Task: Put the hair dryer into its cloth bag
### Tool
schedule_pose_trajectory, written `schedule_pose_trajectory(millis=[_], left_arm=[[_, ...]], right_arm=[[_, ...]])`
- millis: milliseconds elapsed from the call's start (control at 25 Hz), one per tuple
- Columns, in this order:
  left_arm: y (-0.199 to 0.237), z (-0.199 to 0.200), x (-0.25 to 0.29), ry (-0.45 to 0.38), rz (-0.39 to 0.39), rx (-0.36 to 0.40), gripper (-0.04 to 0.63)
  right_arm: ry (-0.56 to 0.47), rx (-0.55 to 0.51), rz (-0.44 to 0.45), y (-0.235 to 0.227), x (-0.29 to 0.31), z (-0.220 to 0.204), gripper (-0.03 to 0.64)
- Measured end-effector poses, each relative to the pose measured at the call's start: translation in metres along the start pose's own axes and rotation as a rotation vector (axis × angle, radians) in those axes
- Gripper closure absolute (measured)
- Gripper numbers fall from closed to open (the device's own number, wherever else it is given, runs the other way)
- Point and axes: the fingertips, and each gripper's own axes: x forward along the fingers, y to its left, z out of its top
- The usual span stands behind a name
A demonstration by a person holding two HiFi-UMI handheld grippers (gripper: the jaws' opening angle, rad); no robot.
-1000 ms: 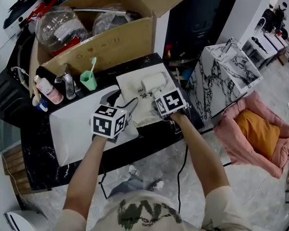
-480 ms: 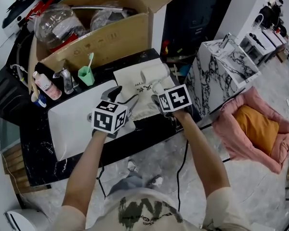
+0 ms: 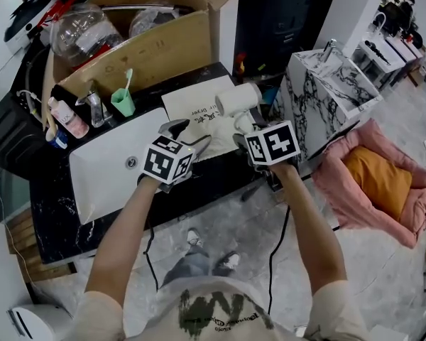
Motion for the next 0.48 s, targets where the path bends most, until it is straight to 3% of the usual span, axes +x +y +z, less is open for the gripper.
schedule_pose_trajectory(millis=[200,480], left_arm=[[-0.015,-0.019,0.009,0.074,-0.044,0.063,0.293],[-0.016,-0.038,0.018,0.164,-0.044,0.112,0.293]], right_arm=[[-0.011,0.001,-0.001,-0.004,-0.022,-0.017,0.37],[-0.021,-0.001,0.011,-0.002,-0.047,-0.038,0.37]])
